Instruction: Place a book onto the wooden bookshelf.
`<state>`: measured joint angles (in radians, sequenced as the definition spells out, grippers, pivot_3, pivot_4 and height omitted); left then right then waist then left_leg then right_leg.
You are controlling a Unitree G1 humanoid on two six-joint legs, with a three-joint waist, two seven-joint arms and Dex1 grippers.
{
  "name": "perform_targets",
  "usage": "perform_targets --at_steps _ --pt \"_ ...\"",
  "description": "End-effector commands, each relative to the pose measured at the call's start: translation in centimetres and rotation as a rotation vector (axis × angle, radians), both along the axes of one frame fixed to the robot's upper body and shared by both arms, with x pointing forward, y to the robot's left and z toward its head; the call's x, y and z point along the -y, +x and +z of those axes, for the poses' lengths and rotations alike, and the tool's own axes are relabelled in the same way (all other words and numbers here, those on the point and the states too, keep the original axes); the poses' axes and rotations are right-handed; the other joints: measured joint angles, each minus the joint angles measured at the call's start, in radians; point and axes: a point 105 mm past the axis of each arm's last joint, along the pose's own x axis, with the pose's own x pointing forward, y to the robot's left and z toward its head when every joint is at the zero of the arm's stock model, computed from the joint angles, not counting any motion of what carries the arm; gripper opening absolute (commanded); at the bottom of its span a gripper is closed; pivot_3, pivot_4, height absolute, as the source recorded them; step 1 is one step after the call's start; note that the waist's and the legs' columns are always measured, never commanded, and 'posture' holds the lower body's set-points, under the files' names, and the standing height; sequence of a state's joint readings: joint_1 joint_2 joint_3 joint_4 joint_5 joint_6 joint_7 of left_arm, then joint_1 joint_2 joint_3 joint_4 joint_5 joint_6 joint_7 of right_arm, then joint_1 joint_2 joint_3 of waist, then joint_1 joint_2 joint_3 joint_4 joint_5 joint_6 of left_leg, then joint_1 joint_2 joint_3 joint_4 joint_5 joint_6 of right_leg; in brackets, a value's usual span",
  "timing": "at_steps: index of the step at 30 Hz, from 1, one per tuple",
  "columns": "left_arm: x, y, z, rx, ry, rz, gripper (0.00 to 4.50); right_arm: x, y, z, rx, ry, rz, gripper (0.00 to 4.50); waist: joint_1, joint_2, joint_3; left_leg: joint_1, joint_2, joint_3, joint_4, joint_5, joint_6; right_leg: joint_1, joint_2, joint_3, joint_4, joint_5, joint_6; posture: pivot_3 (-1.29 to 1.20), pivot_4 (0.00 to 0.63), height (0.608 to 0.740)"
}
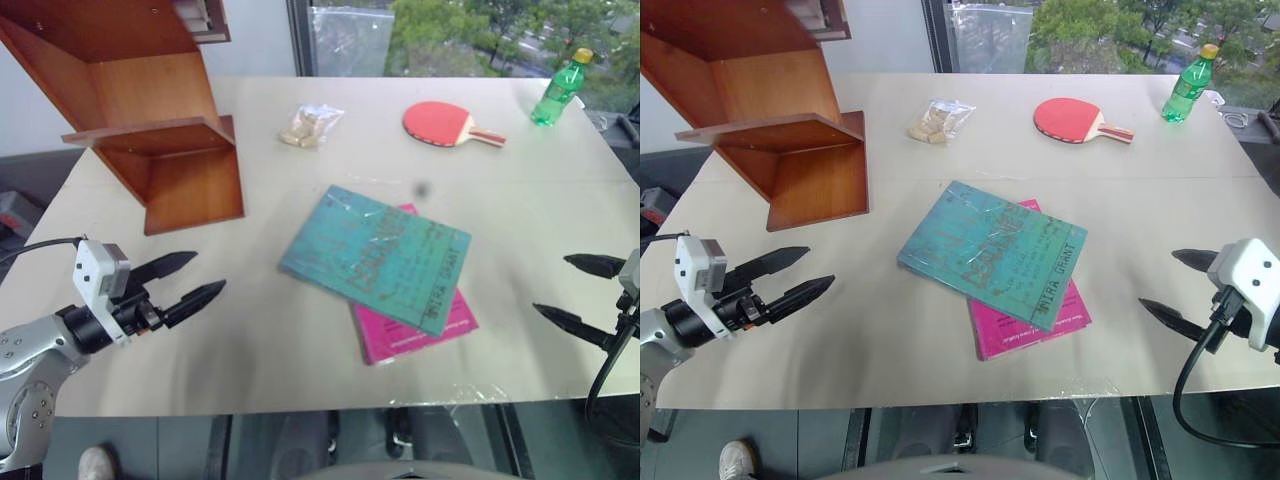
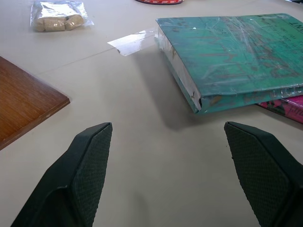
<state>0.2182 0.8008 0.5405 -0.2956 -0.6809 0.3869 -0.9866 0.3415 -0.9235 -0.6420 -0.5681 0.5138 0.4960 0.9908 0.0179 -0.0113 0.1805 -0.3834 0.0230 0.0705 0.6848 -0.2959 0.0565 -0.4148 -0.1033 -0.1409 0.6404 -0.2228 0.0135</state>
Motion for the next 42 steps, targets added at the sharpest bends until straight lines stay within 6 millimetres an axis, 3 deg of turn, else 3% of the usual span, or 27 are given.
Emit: perform_targets --at_steps 1,2,5,11,13,20,23,28,33,37,40,42 --pt "0.6 -0.1 1.6 0.05 -0.005 -0.047 3.96 -0.3 0.5 0.9 0.036 -0.018 0.011 4.5 0.0 0.0 0.0 0.0 0.0 0.0 0.0 0.0 0.0 0.0 0.0 0.0 0.0 0.0 0.0 0.0 0.15 0.74" --pt "1.3 -0.1 2.2 0.069 -0.024 -0.081 3.96 -0.8 0.9 0.8 0.034 -0.008 0.02 4.5 -0.001 0.0 0.0 0.0 0.0 0.0 0.0 0.0 0.0 0.0 0.0 0.0 0.0 0.0 0.0 0.0 0.15 0.74" --pt "2.5 -0.6 3.1 0.095 -0.059 -0.153 4.07 -1.5 1.5 0.6 0.016 0.014 0.041 3.72 -0.001 -0.001 0.0 0.0 0.0 0.0 0.0 0.0 0.0 0.0 0.0 0.0 0.0 0.0 0.0 0.0 0.15 0.74" --pt "4.0 -1.8 3.2 0.096 -0.075 -0.245 4.07 -3.2 2.5 -0.2 0.004 0.025 0.09 0.69 -0.002 -0.001 0.0 0.0 0.0 0.001 0.0 0.0 0.0 0.0 0.001 0.001 0.0 0.0 0.0 0.0 0.15 0.74" --pt "4.7 -2.2 3.1 0.088 -0.08 -0.286 4.07 -4.4 2.7 -0.9 -0.006 0.019 0.129 0.14 -0.002 -0.001 0.0 0.0 0.0 0.001 0.0 0.0 0.0 0.0 0.001 0.001 0.0 0.0 0.0 0.0 0.15 0.74" --pt "6.3 -2.9 2.7 0.056 -0.096 -0.343 4.07 -8.0 3.1 -4.2 -0.074 0.01 0.247 0.14 -0.001 -0.001 0.0 0.001 0.0 0.001 0.001 0.0 0.0 0.0 0.001 0.001 0.001 0.0 0.0 0.0 0.15 0.74" --pt "6.7 -3.1 2.4 0.042 -0.105 -0.337 4.07 -9.5 2.4 -5.5 -0.117 0.009 0.322 0.14 -0.001 -0.001 0.0 0.0 0.0 0.001 0.001 0.0 0.0 0.0 0.002 0.001 0.0 0.0 0.0 0.0 0.15 0.74" --pt "6.8 -3.4 1.4 0.002 -0.117 -0.306 4.07 -12.5 2.0 -5.1 -0.116 0.098 0.412 0.14 -0.003 -0.001 0.0 0.001 0.0 0.001 0.001 0.0 0.0 0.0 0.002 0.002 0.001 0.0 0.0 0.0 0.15 0.74" --pt "6.8 -3.6 0.7 -0.027 -0.115 -0.289 4.07 -14.3 1.9 -5.5 -0.117 0.125 0.45 0.14 -0.001 -0.001 0.0 0.001 0.0 0.001 0.001 0.0 0.0 0.0 0.002 0.001 0.001 0.0 0.0 0.0 0.15 0.74" --pt "7.0 -3.7 0.2 -0.056 -0.115 -0.265 4.07 -14.5 1.8 -5.4 -0.106 0.142 0.45 0.14 -0.001 -0.001 0.0 0.001 -0.001 0.001 0.002 0.0 0.0 0.0 0.002 0.001 0.001 0.0 0.0 0.0 0.15 0.74" --pt "7.2 -3.8 -0.7 -0.081 -0.113 -0.234 4.07 -12.8 1.1 -5.5 -0.12 0.126 0.44 0.14 0.0 -0.001 0.0 0.0 -0.001 0.001 0.002 0.0 0.0 0.0 0.002 0.001 0.001 0.0 0.0 0.0 0.15 0.74" --pt "7.4 -3.7 -1.0 -0.101 -0.134 -0.211 4.07 -11.3 0.1 -5.5 -0.148 0.114 0.438 0.64 0.004 -0.001 0.0 0.0 -0.001 0.001 0.002 0.0 0.0 0.0 0.002 0.001 0.001 0.0 0.0 0.0 0.15 0.74"
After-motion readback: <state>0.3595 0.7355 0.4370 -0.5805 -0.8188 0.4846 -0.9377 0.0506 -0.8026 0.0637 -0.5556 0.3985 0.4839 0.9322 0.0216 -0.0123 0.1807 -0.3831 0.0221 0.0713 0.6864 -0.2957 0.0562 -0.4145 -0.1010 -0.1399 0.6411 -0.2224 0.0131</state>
